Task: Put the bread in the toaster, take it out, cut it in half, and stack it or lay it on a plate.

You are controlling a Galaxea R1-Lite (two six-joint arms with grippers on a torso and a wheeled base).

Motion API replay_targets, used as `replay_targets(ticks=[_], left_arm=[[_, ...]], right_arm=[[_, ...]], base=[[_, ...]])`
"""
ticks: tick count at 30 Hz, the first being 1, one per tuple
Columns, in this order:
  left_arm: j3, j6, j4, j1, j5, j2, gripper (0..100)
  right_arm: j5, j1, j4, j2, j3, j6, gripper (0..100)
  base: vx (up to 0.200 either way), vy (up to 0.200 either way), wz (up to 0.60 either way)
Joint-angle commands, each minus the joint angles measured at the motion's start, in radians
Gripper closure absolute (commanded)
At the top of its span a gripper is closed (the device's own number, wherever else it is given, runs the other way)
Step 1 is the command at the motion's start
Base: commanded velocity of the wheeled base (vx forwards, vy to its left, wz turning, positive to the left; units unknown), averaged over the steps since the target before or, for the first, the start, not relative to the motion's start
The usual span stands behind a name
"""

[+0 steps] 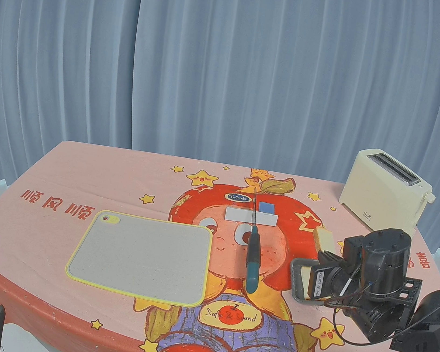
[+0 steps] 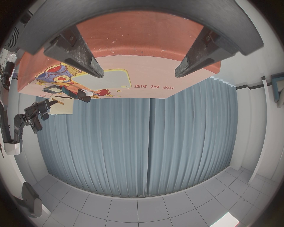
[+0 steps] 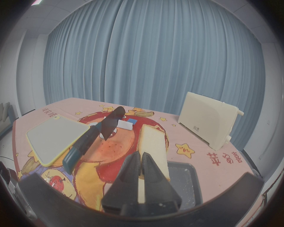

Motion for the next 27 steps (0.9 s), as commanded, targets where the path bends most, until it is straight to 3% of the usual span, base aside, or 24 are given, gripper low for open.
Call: replay_targets(ticks=[1, 6, 8, 13, 27], left_arm=[[0.018, 0.000, 0.000, 0.000, 0.000, -0.016, 0], [0.018, 0.000, 0.000, 0.000, 0.000, -0.016, 0], [0.018, 0.000, 0.000, 0.000, 0.000, -0.016, 0], [0.018, 0.000, 0.000, 0.000, 0.000, -0.016, 0], [0.018, 0.000, 0.000, 0.000, 0.000, -0.016, 0]], right_arm=[[-0.011, 0.018, -0.003, 0.033, 0.032, 0.026, 100], [-0.017, 0.026, -0.002, 0.036, 0.030, 0.037, 100], [-0.021, 0.060, 0.000, 0.059, 0.039, 0.047, 100], [-0.071, 0.074, -0.002, 0.085, 0.041, 0.057, 100], [-0.091, 0.077, 0.008, 0.086, 0.049, 0.057, 100]], base=[[0.000, 0.000, 0.00], [0.000, 0.000, 0.00], [0.000, 0.000, 0.00], [0.000, 0.000, 0.00], [0.000, 0.000, 0.00]])
